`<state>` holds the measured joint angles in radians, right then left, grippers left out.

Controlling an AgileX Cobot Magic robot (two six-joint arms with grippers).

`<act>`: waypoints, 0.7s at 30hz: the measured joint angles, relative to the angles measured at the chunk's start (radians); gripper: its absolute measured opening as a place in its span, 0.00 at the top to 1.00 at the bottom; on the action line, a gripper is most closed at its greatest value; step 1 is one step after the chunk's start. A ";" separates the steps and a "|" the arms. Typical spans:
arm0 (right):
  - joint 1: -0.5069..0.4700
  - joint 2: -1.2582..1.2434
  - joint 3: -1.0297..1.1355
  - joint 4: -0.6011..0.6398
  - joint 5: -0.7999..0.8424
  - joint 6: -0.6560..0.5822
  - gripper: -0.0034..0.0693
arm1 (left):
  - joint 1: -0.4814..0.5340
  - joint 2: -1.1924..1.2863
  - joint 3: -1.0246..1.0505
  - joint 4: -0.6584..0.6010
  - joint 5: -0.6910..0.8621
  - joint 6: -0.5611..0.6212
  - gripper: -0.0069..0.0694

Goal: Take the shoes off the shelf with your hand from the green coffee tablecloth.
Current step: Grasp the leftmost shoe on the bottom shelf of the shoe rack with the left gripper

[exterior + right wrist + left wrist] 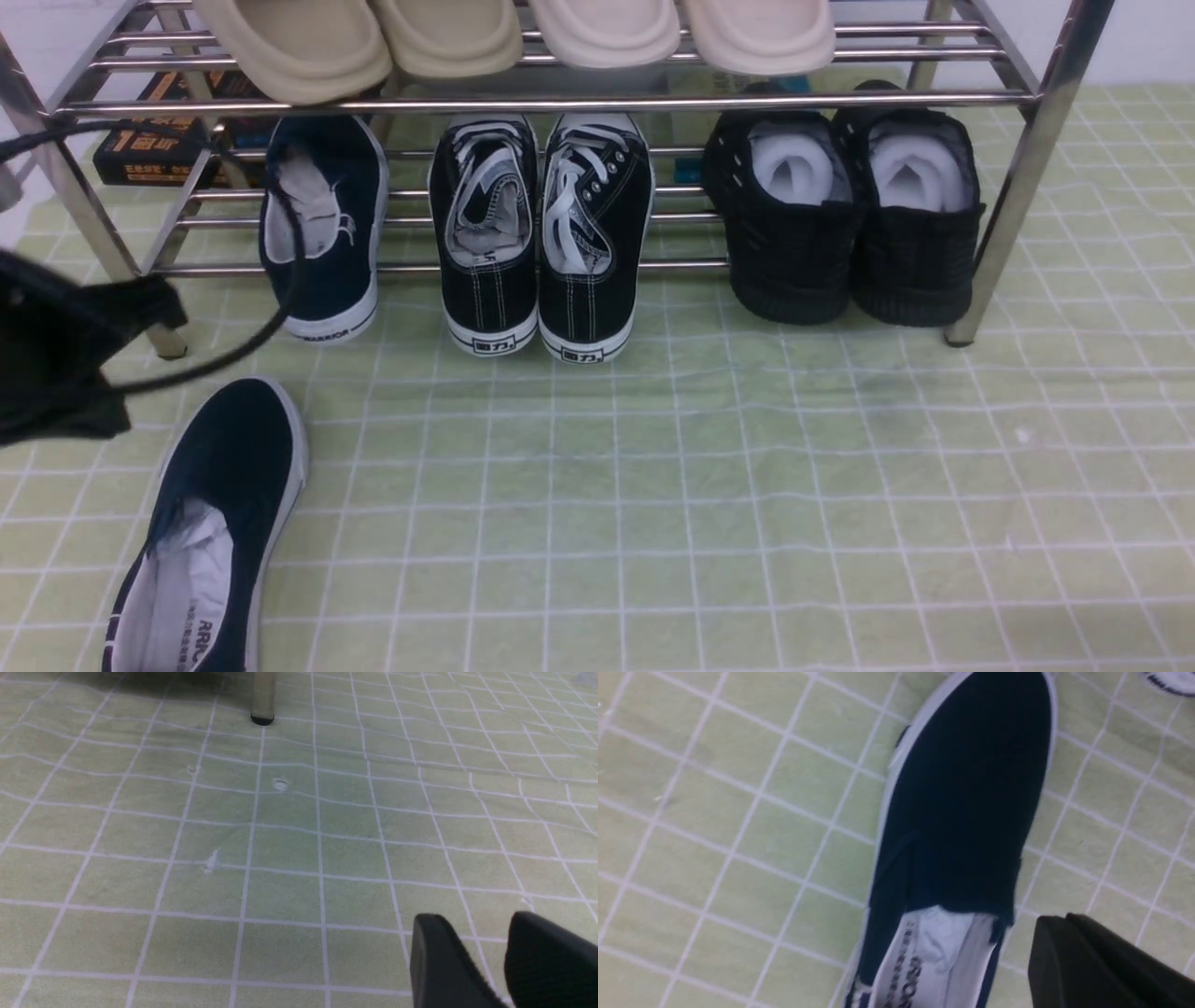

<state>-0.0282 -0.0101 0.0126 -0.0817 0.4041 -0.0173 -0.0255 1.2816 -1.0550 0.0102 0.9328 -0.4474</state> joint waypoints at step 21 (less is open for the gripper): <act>0.000 0.000 0.000 0.000 0.000 0.000 0.63 | 0.000 0.477 -0.393 -0.039 -0.234 0.128 0.40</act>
<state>-0.0282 -0.0101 0.0126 -0.0817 0.4041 -0.0173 -0.0255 1.7589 -1.4478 -0.0289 0.6988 -0.3191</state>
